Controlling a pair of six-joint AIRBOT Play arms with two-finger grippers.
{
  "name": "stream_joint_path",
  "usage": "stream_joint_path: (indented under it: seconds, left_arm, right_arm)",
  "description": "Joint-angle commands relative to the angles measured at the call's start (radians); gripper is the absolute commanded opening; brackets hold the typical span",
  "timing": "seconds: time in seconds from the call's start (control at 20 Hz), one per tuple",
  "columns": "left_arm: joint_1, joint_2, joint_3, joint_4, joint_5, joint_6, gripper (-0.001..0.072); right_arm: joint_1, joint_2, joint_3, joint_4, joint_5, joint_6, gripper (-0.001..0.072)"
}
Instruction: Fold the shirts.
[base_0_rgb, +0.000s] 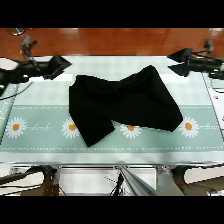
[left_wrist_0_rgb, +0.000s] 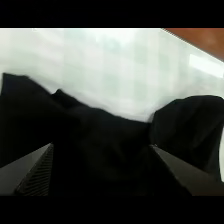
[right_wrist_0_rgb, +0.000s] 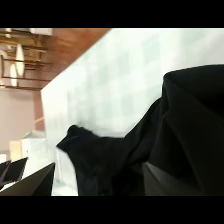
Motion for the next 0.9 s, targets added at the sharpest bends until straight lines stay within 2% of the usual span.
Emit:
stream_joint_path:
  seconds: [0.0,0.1,0.15,0.3,0.4,0.5,0.65,0.75,0.85]
  left_arm:
    - [0.225,-0.006,0.019,0.043,-0.378,-0.051,0.0702]
    - [0.307,0.008,-0.07,0.101,-0.485,-0.053,0.0702]
    - [0.332,0.028,-0.151,0.106,-0.502,-0.04,0.0702]
    - [0.376,0.102,-0.386,0.104,-0.439,-0.023,0.0702]
    - [0.378,0.131,-0.478,0.093,-0.399,-0.014,0.0702]
    - [0.362,0.13,-0.532,0.033,-0.387,0.054,0.0702]
    - [0.311,0.13,-0.597,-0.043,-0.323,0.1,0.0702]
    - [0.265,0.13,-0.62,-0.124,-0.252,0.176,0.0702]
    - [0.206,0.129,-0.622,-0.183,-0.19,0.207,0.0702]
  right_arm:
    - [-0.163,0.083,0.013,-0.23,0.238,0.013,0.0631]
    - [-0.223,0.219,-0.106,-0.496,0.177,0.04,0.0632]
    - [-0.247,0.293,-0.207,-0.549,0.117,0.05,0.0631]
    - [-0.297,0.535,-0.579,-0.523,-0.058,0.054,0.0631]
    - [-0.297,0.666,-0.767,-0.503,-0.092,0.044,0.0631]
    - [-0.297,0.76,-0.888,-0.449,-0.09,0.024,0.0631]
    - [-0.297,0.83,-0.966,-0.393,-0.067,0.019,0.0631]
    - [-0.296,0.834,-0.971,-0.392,-0.033,0.018,0.0631]
    - [-0.296,0.834,-0.971,-0.388,-0.012,0.019,0.0631]
